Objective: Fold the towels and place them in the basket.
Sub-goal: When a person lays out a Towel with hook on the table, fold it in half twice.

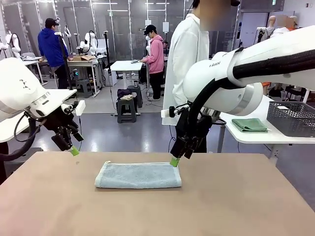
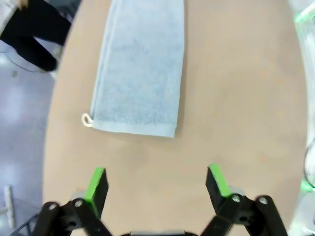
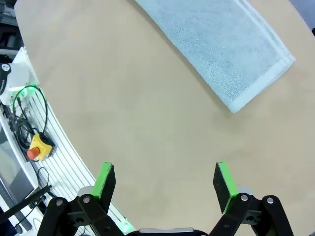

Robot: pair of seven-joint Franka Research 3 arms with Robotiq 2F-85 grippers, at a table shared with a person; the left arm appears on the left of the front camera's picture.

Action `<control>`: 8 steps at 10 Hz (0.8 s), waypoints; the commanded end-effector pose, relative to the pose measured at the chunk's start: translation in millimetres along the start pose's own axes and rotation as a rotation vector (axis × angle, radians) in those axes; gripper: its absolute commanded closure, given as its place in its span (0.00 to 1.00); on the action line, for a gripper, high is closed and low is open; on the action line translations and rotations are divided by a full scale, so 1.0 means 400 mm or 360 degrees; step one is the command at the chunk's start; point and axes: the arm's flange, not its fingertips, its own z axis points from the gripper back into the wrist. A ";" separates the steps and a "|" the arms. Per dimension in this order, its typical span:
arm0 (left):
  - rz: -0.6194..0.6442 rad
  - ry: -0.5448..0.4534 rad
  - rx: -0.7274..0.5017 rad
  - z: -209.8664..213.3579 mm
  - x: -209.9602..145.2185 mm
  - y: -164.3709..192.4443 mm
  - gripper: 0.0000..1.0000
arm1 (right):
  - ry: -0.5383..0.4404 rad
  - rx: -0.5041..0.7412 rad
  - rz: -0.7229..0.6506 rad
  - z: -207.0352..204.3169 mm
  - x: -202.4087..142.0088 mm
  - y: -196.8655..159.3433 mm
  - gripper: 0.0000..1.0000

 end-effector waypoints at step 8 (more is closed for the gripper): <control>0.0026 -0.0409 -0.0095 -0.028 -0.133 0.042 0.00 | -0.0222 -0.0165 -0.1226 -0.067 0.022 0.060 0.00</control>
